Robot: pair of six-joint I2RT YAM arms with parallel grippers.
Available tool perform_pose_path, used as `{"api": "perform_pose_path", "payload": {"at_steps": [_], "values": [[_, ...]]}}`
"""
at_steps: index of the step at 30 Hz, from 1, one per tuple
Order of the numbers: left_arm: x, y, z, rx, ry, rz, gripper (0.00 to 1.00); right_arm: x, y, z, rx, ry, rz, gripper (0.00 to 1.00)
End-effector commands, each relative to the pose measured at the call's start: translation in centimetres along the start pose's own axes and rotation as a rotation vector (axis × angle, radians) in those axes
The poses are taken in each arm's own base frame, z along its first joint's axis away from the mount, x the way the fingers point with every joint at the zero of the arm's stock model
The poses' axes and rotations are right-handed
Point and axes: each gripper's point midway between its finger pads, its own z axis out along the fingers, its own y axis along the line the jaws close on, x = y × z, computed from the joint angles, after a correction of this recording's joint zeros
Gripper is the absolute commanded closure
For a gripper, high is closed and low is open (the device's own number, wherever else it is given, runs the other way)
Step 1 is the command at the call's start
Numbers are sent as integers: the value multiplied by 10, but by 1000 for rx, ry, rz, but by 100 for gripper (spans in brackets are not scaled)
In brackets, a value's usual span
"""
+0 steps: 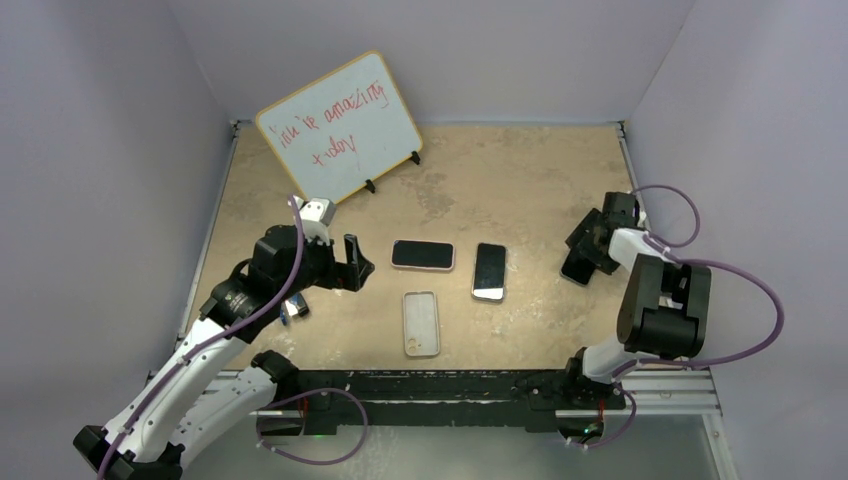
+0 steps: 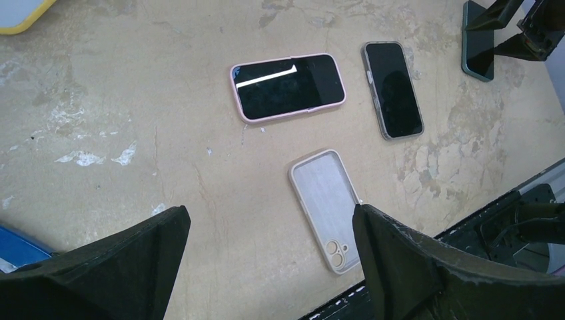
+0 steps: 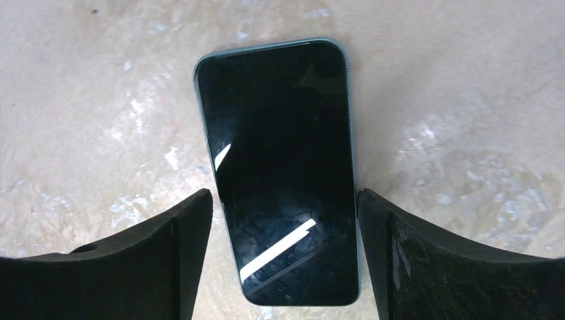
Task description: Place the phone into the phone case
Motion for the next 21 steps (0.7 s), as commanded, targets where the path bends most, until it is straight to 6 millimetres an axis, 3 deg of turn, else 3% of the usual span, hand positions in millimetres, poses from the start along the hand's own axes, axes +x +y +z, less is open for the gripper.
{"api": "perform_pose_path", "payload": {"at_steps": [1, 6, 9, 14, 21], "values": [[-11, -1, 0, -1, -45, 7, 2, 44, 20, 5, -62, 138, -43, 20], [-8, 0, 4, -6, -26, 0, 3, 57, 43, -2, -69, 142, -117, 20], [-4, 2, 6, -15, -10, -22, 4, 61, 44, -1, -37, 143, -110, 19], [-2, -2, 8, 1, 8, -29, 4, 61, 35, 2, 54, 155, -12, 10], [0, 0, 8, -9, 15, -24, 4, 51, 48, 5, 129, 193, 172, 11]]}}
